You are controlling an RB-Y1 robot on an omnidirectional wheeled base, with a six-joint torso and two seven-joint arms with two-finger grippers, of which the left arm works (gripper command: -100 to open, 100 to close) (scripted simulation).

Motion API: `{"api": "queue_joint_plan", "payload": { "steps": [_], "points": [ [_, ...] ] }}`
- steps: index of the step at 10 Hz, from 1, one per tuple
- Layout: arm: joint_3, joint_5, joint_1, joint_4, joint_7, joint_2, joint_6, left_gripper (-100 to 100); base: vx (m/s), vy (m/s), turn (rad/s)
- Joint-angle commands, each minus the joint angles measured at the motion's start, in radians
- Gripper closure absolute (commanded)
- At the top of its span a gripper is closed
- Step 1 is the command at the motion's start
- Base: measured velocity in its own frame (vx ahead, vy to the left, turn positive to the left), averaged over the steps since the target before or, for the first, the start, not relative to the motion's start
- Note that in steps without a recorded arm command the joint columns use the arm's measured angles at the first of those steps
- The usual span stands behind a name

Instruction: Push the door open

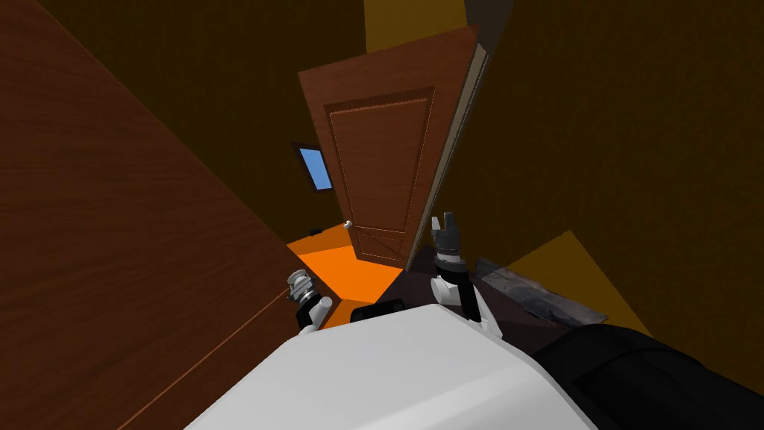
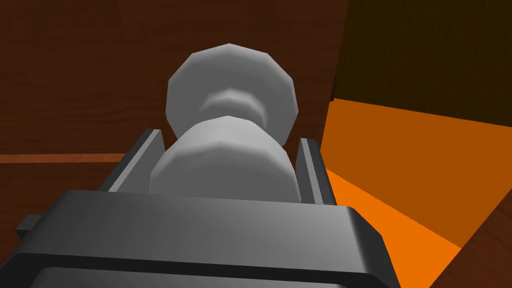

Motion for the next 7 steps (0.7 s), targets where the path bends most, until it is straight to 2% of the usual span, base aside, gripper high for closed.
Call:
{"api": "queue_joint_plan", "payload": {
  "steps": [1, 3, 7],
  "points": [
    [0.029, 0.018, 0.018, -0.014, -0.009, 0.005, -0.012, 100, 0.209, 0.058, 0.056],
    [0.047, 0.032, 0.02, -0.012, -0.012, 0.005, -0.017, 100, 0.231, 0.041, 0.068],
    [0.078, 0.057, 0.023, -0.008, -0.016, 0.001, -0.025, 100, 0.179, 0.04, 0.062]
  ]
}}
